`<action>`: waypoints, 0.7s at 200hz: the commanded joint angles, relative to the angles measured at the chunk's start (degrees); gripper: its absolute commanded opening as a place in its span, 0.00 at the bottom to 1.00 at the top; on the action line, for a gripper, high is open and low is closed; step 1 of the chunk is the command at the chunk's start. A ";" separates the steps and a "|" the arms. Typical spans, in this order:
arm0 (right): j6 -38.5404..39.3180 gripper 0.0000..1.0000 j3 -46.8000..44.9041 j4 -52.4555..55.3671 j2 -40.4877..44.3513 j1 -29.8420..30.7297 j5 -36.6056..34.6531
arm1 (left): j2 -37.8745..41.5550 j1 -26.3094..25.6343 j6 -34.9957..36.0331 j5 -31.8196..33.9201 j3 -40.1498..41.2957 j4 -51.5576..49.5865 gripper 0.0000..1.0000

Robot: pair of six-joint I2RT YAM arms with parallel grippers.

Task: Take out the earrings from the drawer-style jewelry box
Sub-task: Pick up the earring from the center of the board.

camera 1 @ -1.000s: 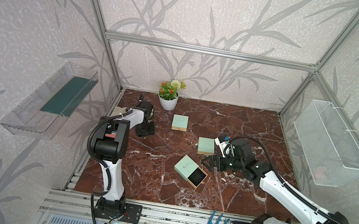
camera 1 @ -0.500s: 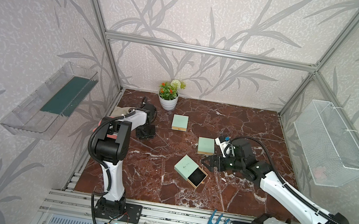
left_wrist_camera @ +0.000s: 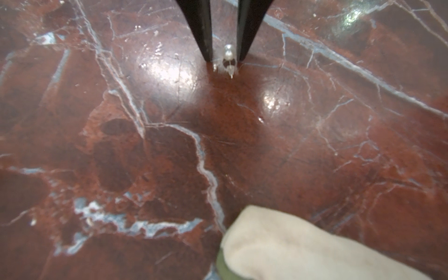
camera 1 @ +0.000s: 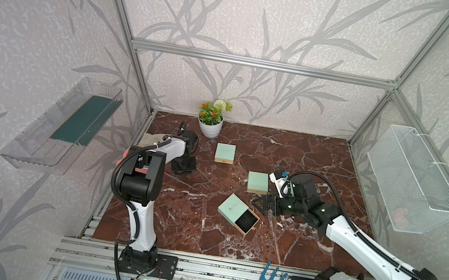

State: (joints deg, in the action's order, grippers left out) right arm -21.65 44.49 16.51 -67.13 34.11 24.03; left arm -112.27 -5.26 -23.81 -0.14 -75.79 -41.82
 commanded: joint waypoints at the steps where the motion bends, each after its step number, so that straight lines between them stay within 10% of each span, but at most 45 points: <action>1: -0.32 0.99 -0.46 -0.08 0.95 -0.24 -0.01 | -2.14 -0.36 -0.31 0.71 -0.51 -2.48 0.20; 140: -0.80 0.99 -0.08 0.08 0.78 -0.35 0.58 | -2.21 -0.36 -0.61 1.11 -0.31 -1.95 0.12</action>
State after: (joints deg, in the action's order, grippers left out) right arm -21.69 44.49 16.53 -67.13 33.93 24.05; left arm -112.53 -5.28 -24.16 0.16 -76.14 -42.04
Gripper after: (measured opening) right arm 0.990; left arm 0.124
